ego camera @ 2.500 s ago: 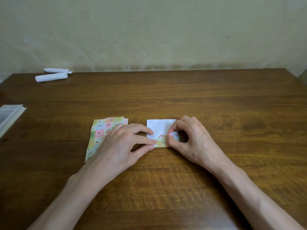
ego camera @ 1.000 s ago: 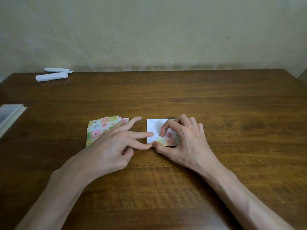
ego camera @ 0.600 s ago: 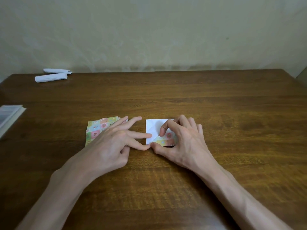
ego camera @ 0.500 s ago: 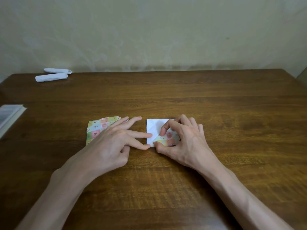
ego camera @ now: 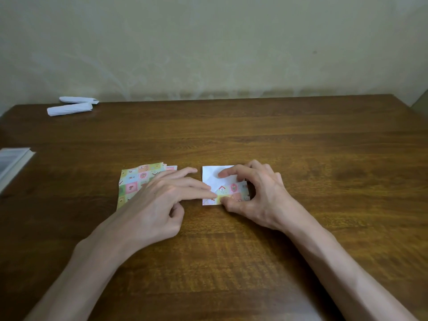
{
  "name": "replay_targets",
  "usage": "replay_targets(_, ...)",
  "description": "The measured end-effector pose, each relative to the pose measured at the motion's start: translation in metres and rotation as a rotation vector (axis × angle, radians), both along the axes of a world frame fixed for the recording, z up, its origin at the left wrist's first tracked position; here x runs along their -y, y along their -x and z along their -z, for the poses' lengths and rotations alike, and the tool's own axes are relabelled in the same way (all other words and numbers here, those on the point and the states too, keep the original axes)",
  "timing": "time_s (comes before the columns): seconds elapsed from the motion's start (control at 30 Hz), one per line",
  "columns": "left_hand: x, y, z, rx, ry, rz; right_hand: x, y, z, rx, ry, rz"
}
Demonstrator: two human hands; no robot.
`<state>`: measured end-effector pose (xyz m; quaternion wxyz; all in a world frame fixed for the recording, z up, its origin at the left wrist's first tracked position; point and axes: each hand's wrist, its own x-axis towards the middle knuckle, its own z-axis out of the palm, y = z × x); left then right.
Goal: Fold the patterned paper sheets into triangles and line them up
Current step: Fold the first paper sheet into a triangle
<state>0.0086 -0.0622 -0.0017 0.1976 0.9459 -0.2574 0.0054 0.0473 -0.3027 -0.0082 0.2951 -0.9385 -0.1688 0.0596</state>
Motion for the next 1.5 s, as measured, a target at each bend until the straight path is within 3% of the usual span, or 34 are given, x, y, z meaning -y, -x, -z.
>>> replay_targets(0.37,0.001,-0.001,0.004,0.0,-0.05,0.031,0.011,-0.007,0.003,0.005,-0.033,-0.064)
replay_targets(1.07,-0.002,-0.003,0.002,-0.011,-0.017,0.008,0.043,-0.018,-0.007,-0.197,-0.174,-0.251)
replay_targets(1.3,0.0,0.001,0.003,-0.001,-0.014,-0.022,0.034,-0.016,0.003,0.051,-0.408,-0.029)
replay_targets(1.4,0.003,0.001,0.005,0.001,-0.008,-0.021,0.031,-0.014,0.008,0.229,-0.212,0.037)
replay_targets(1.5,0.003,0.001,0.006,0.005,-0.004,-0.022,0.025,-0.013,0.012,0.256,-0.107,0.012)
